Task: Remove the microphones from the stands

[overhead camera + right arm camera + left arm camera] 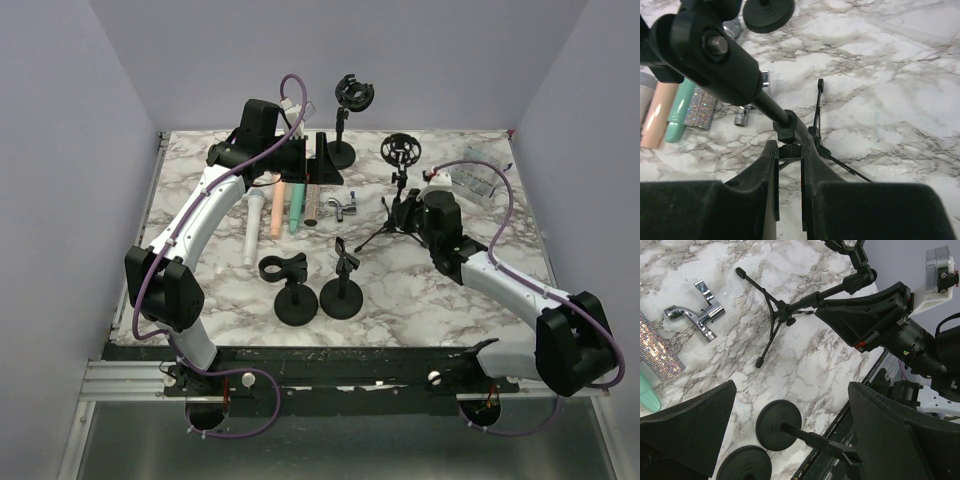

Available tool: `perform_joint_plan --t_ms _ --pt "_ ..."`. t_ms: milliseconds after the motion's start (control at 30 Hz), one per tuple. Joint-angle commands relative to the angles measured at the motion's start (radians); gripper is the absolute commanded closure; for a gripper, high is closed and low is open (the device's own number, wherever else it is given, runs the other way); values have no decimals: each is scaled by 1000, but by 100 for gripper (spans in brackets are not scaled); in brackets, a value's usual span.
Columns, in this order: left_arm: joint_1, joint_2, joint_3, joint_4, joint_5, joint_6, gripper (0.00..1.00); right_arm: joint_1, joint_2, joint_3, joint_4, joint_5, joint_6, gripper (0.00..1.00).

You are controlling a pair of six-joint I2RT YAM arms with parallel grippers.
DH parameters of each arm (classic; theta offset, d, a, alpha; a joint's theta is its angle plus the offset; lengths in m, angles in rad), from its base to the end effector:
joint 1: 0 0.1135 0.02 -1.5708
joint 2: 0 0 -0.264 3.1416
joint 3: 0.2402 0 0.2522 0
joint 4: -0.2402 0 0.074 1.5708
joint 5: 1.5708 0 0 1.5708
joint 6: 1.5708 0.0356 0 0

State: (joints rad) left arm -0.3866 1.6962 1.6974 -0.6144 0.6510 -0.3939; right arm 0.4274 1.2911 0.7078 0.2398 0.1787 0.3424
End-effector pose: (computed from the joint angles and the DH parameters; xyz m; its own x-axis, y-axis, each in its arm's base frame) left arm 0.3453 -0.1639 0.3768 -0.7835 -0.0107 -0.6213 0.4963 0.5911 -0.6359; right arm 0.2641 0.1133 0.2457 -0.3745 0.1925 -0.9070 -0.1378 0.9558 0.2598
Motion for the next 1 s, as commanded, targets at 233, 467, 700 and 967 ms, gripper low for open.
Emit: perform_joint_plan --t_ms 233,467,700,967 --pt "-4 -2 -9 19 27 -6 3 197 36 147 -223 474 -236 99" --pt "-3 -10 -9 19 29 -7 3 326 157 234 -285 708 -332 99" --pt "-4 -12 -9 19 30 -7 3 343 161 257 -297 731 -370 94" --pt "-4 -12 -9 19 30 -5 3 342 17 292 -370 565 -222 35"
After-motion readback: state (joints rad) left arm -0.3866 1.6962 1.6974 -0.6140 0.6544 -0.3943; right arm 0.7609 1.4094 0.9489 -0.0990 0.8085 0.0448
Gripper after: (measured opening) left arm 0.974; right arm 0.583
